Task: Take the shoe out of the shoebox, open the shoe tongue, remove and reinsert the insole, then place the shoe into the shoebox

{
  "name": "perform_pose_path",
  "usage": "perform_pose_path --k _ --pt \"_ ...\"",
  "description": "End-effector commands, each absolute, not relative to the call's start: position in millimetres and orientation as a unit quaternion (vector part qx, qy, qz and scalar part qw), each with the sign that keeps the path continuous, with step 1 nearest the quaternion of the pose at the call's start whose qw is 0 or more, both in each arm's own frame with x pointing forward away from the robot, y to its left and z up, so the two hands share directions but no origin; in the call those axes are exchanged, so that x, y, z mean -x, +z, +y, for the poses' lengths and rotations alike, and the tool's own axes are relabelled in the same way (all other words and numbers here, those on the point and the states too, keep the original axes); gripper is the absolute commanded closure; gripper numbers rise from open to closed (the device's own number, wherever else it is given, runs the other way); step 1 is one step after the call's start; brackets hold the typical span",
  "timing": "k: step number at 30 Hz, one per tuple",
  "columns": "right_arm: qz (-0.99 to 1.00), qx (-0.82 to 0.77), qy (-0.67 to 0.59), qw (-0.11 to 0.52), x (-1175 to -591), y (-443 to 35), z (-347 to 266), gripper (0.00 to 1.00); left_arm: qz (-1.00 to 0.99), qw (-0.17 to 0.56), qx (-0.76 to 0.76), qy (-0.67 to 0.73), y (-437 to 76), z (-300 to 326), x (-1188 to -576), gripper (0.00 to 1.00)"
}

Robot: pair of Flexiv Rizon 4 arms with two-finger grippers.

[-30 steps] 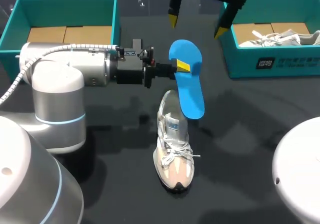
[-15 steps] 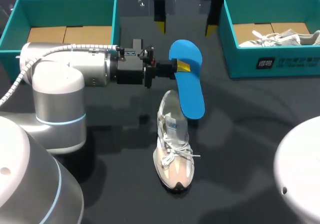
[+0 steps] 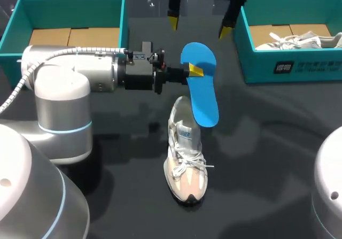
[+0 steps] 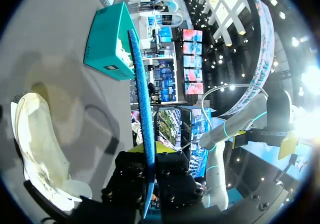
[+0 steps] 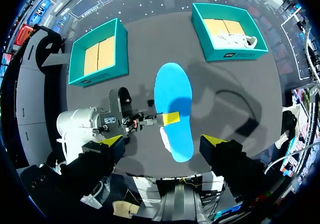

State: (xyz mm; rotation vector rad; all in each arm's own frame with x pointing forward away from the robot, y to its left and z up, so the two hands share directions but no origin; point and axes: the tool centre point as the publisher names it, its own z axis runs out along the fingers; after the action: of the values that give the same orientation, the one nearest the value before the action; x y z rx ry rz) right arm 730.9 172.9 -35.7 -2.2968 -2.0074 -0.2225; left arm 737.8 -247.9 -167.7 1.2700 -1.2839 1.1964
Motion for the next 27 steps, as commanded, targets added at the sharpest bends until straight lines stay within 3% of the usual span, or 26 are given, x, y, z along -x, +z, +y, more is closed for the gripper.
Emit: perform_pose_path --k 1,11,27 --pt "-0.641 0.734 -0.180 0.136 -724.4 -42.6 142.3 0.00 -0.524 0.468 -0.518 0.488 -167.6 -247.1 -736.5 1.00" --pt "-0.608 0.693 -0.286 0.262 -719.6 -55.6 103.7 0.00 -0.524 0.468 -0.518 0.488 -167.6 -247.1 -736.5 1.00" --pt "-0.565 0.623 -0.383 0.381 -718.8 -93.0 84.3 0.00 -0.524 0.468 -0.518 0.488 -167.6 -247.1 -736.5 1.00"
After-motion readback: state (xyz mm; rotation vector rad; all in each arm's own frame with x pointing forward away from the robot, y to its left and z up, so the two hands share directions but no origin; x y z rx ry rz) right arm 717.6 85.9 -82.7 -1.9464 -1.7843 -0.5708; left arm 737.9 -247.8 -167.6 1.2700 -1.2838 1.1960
